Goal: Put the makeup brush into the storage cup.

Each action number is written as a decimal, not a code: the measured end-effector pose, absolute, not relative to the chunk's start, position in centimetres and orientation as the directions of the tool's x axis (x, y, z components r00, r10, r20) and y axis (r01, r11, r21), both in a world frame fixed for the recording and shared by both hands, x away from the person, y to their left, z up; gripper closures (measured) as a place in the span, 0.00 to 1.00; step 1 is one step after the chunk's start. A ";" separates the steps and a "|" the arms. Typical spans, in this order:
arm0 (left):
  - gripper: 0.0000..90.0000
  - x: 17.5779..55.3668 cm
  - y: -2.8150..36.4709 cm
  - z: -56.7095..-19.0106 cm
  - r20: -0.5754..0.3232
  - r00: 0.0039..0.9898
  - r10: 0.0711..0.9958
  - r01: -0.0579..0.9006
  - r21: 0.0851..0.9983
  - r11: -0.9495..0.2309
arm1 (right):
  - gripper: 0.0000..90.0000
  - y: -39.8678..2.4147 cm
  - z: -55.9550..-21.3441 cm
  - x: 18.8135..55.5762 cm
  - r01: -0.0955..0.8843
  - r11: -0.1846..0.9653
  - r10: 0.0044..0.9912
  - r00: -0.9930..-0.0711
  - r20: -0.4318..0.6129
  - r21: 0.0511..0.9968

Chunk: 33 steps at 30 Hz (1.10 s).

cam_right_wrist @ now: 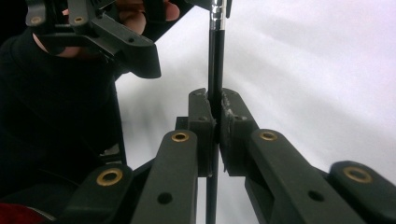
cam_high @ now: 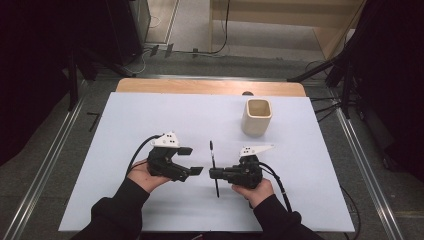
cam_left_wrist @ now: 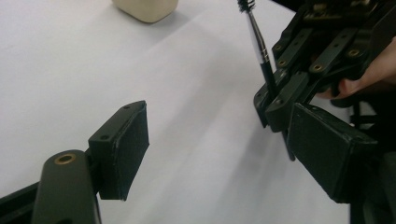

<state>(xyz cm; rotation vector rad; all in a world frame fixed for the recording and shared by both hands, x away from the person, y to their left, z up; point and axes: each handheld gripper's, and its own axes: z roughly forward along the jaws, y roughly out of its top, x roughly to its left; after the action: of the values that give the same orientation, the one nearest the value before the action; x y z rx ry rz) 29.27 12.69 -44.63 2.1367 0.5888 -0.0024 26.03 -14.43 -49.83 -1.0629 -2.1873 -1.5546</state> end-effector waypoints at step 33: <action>0.23 28.0 17.5 -45.9 -0.135 0.848 0.513 0.437 0.727 -0.530 | 0.95 -16.0 -49.7 26.6 0.690 0.132 0.455 -0.680 0.575 0.711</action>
<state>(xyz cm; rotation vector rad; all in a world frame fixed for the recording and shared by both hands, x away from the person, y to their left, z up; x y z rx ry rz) 28.01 17.45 -45.92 2.2075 0.6875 0.1206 26.60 -15.97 -49.66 -1.1306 -2.1873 -1.5714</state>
